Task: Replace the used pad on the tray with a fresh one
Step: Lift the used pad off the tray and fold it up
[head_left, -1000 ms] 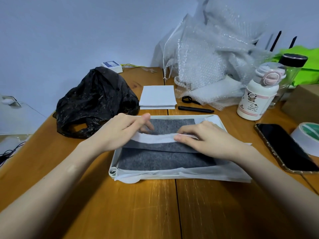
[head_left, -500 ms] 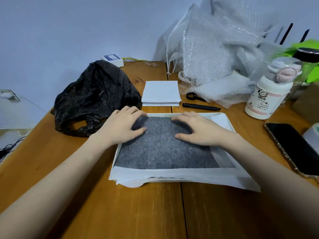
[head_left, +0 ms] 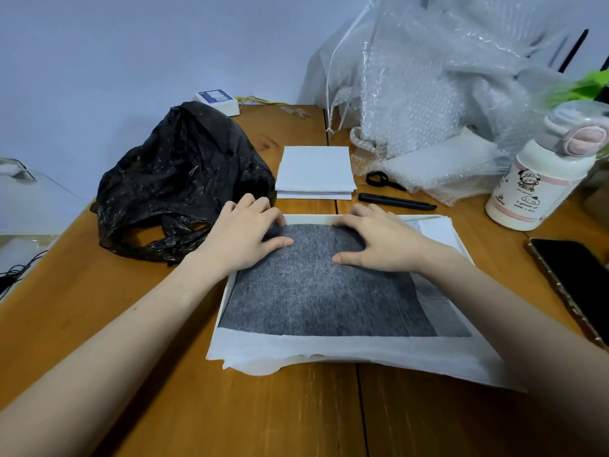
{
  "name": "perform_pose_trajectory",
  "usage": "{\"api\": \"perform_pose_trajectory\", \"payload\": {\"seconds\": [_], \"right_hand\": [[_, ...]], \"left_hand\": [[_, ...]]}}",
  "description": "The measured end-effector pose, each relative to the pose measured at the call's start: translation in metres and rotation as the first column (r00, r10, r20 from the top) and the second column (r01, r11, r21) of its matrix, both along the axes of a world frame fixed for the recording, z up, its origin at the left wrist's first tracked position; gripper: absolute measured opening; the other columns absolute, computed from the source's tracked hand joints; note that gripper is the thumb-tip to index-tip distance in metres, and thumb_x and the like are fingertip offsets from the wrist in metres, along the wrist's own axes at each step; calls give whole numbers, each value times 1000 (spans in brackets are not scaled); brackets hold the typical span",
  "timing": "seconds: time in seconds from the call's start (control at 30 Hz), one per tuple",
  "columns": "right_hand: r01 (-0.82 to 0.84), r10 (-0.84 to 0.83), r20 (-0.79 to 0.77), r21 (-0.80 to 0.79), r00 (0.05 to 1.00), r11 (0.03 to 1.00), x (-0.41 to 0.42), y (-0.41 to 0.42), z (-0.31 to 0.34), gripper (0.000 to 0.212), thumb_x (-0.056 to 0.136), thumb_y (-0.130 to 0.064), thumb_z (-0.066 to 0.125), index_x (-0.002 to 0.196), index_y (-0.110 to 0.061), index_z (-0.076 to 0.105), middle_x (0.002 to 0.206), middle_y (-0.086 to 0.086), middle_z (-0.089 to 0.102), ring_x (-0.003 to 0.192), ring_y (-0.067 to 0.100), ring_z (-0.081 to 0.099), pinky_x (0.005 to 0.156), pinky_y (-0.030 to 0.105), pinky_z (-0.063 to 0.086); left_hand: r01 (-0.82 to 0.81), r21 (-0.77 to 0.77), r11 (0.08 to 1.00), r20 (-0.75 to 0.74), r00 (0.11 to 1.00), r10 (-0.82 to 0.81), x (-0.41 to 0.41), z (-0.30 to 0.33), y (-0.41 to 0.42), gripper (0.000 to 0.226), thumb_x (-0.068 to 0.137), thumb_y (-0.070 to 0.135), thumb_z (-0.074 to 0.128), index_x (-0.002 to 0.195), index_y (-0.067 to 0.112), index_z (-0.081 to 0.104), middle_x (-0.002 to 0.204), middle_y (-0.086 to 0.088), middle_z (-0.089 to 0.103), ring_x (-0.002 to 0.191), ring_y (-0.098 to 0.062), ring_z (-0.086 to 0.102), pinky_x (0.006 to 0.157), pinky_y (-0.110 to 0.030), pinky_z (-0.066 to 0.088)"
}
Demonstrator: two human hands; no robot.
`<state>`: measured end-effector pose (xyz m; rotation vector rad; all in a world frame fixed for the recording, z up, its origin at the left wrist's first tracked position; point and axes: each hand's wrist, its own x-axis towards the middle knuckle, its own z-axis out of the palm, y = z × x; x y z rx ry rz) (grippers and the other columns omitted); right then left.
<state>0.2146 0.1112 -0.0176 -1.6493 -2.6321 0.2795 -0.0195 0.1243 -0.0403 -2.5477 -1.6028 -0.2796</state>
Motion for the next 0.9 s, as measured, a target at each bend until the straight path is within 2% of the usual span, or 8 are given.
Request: {"api": "perform_pose_trajectory", "payload": {"seconds": [0.1, 0.23, 0.33, 0.47, 0.57, 0.73, 0.83, 0.9], "right_hand": [[17, -17, -6, -10, 1000, 1000, 0, 2, 0, 65, 78, -58, 59, 130, -22, 45, 124, 2, 47, 118, 22, 40, 100, 42, 35], [31, -32, -8, -25, 999, 999, -1, 3, 0, 63, 78, -58, 59, 126, -19, 46, 116, 0, 48, 114, 21, 40, 97, 40, 34], [34, -33, 14, -25, 999, 999, 1, 4, -1, 65, 77, -60, 58, 125, -19, 46, 116, 2, 46, 114, 21, 37, 96, 40, 33], [24, -24, 22, 10, 999, 1000, 3, 5, 0, 56, 76, -61, 60, 114, -21, 51, 104, -4, 35, 113, 20, 34, 95, 39, 33], [7, -8, 6, 12, 1000, 1000, 5, 1, -1, 44, 80, -55, 59, 108, -24, 49, 108, -3, 40, 113, 20, 36, 94, 39, 32], [0, 4, -50, 73, 999, 997, 5, -6, 0, 56, 80, -49, 62, 123, -22, 40, 127, 2, 44, 119, 22, 39, 95, 41, 34], [0, 17, -106, 159, 994, 987, 4, -9, 9, 75, 79, -47, 65, 138, -20, 29, 135, 6, 40, 125, 25, 37, 100, 42, 36], [2, 30, -201, 159, 979, 987, 4, -12, 19, 81, 78, -44, 68, 141, -20, 24, 137, 7, 45, 126, 24, 42, 101, 42, 39]], "left_hand": [[-21, -8, 1000, 31, 999, 21, 3, 2, 2, 38, 85, 55, 55, 109, 26, 60, 103, 3, 50, 105, -19, 43, 85, -34, 33], [-48, 151, 987, 43, 998, 42, 2, 2, 0, 18, 86, 33, 63, 95, 19, 68, 97, -3, 53, 96, -26, 49, 73, -37, 36], [-111, 196, 974, 43, 994, 105, -2, -1, -2, 17, 82, 31, 68, 86, 14, 66, 94, -8, 55, 91, -32, 51, 67, -37, 36], [-143, 187, 972, 52, 989, 136, -1, -2, -3, 17, 85, 25, 65, 93, 10, 60, 98, -11, 55, 92, -33, 50, 65, -37, 34], [-164, 157, 974, 63, 986, 156, -1, -3, -3, 15, 88, 20, 60, 98, 10, 57, 97, -10, 57, 95, -31, 50, 68, -36, 32], [-126, 221, 967, 139, 986, 96, 2, 9, -11, 12, 90, 19, 59, 90, 8, 58, 90, -11, 54, 86, -32, 49, 62, -38, 37], [-92, 256, 962, 251, 968, 25, 15, 33, -30, 11, 97, 20, 46, 92, 11, 43, 87, -7, 50, 67, -32, 46, 52, -38, 39], [-89, 221, 971, 272, 962, 26, 25, 50, -40, 12, 99, 17, 39, 91, 18, 30, 78, -3, 48, 59, -36, 44, 54, -42, 42]]}}
